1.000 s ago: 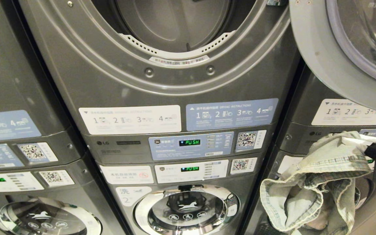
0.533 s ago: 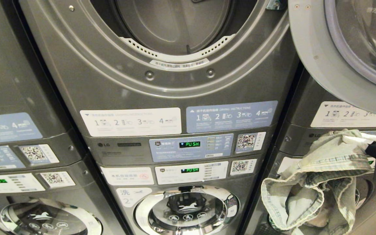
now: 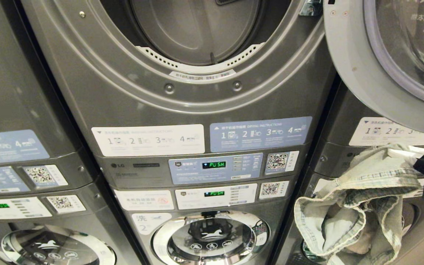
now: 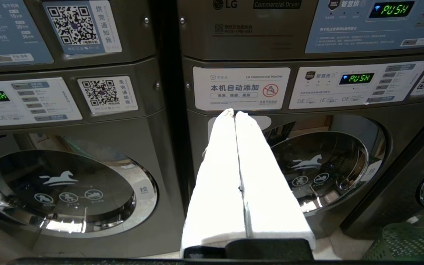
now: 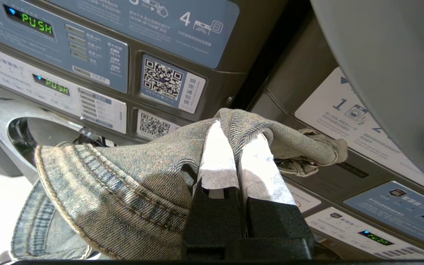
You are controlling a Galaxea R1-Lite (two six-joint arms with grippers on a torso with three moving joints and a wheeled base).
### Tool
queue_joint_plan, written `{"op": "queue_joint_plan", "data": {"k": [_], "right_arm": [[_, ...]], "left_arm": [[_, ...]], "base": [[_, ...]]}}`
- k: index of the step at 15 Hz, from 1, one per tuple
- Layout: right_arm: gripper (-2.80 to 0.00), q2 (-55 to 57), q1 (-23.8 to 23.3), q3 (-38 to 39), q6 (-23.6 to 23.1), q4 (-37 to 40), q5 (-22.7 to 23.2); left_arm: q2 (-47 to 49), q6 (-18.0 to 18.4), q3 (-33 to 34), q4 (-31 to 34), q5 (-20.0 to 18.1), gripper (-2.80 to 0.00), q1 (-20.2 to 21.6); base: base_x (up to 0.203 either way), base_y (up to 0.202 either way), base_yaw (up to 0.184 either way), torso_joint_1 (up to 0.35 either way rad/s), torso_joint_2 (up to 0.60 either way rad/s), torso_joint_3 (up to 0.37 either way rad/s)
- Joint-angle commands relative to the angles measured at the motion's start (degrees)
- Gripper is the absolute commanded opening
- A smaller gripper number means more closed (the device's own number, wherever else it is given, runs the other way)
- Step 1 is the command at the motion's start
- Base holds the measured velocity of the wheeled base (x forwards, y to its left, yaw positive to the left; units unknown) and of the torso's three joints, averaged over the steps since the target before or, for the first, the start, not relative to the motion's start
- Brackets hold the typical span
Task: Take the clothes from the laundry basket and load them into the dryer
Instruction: Put the clothes in the dryer
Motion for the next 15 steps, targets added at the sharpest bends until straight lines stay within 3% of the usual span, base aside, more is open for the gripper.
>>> {"op": "queue_joint_plan", "data": {"k": [1, 15], "right_arm": [[-2.8, 0.04, 0.03, -0.25, -0.14, -0.11, 0.08], [-2.8, -0.04, 0.03, -0.15, -0.14, -3.02, 0.17]], "left_arm": [[-0.01, 0.01, 0.09, 0.02, 0.0, -2.8, 0.02], [-0.01, 0.01, 0.09, 0.02, 0.0, -2.8, 0.02]], "base": [[0.0, 0.0, 0.0, 0.075, -0.14, -0.075], [0.0, 0.0, 0.0, 0.026, -0.05, -0.022]]}}
